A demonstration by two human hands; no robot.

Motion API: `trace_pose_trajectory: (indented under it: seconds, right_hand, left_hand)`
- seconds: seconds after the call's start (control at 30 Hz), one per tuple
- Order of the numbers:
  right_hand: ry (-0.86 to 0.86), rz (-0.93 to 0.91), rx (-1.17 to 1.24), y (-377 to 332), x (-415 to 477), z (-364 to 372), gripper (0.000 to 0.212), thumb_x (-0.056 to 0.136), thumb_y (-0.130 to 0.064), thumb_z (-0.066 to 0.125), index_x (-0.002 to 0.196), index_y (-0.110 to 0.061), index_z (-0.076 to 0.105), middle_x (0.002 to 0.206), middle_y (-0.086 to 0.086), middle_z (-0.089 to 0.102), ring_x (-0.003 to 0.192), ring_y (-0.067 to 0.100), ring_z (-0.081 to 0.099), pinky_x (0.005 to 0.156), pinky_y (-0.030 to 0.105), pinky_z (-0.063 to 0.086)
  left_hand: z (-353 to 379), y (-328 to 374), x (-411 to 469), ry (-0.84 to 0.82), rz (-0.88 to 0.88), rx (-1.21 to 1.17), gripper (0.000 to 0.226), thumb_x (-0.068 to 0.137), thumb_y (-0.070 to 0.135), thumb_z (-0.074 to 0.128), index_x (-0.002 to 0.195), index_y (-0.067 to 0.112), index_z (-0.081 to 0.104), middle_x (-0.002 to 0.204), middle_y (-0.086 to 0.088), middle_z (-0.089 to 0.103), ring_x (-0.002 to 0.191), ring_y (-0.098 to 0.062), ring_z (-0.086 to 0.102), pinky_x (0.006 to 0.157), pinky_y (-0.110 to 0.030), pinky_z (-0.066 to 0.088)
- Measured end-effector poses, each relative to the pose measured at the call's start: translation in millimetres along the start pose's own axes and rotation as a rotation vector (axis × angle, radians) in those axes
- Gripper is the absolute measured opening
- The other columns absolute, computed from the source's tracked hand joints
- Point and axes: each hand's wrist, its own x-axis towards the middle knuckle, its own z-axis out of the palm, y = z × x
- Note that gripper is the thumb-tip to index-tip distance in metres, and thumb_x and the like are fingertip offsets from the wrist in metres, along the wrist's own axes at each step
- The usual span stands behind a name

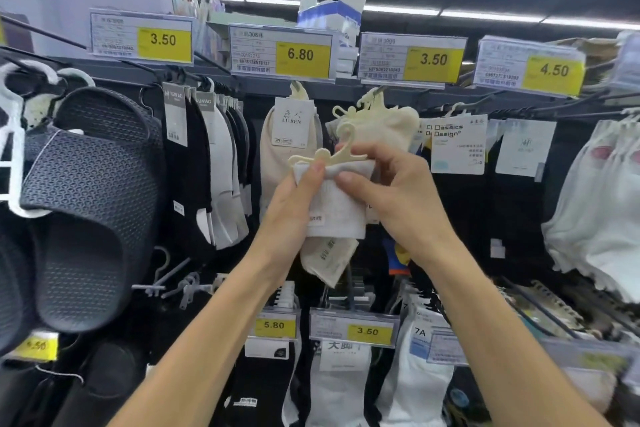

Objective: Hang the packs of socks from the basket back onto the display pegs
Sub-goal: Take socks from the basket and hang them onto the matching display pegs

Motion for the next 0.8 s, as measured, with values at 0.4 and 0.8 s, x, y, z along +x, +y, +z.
trace_pose_trajectory:
  seconds: [0.4,0.8]
  right_hand:
    - [0.412,0.194,0.001,19.3,69.6,-37.1,0.017,0.093,-0.019,0.062,0.101,-0.033,0.062,0.093,-0.014,0.062,0.086,0.010,0.062,0.074,0.029,0.056]
    - [0.198,0.127,-0.382,39.8,73.8,-36.4,0.051,0.095,-0.023,0.061,0.144,-0.023,0.046,0.129,-0.007,0.055,0.101,0.004,0.054,0.083,0.016,0.046]
  left_hand:
    - [1.3,-14.6,41.1,0.069,0.032,0.480,0.022,0.094,0.025,0.067,0.097,0.041,0.052,0.099,0.008,0.067,0.079,-0.003,0.072,0.060,-0.021,0.056]
    - [-1.5,-32.3,37.6,0.096,0.056,0.838,0.047,0.094,0.036,0.059,0.138,0.027,0.045,0.123,0.010,0.061,0.108,-0.009,0.060,0.081,-0.027,0.050]
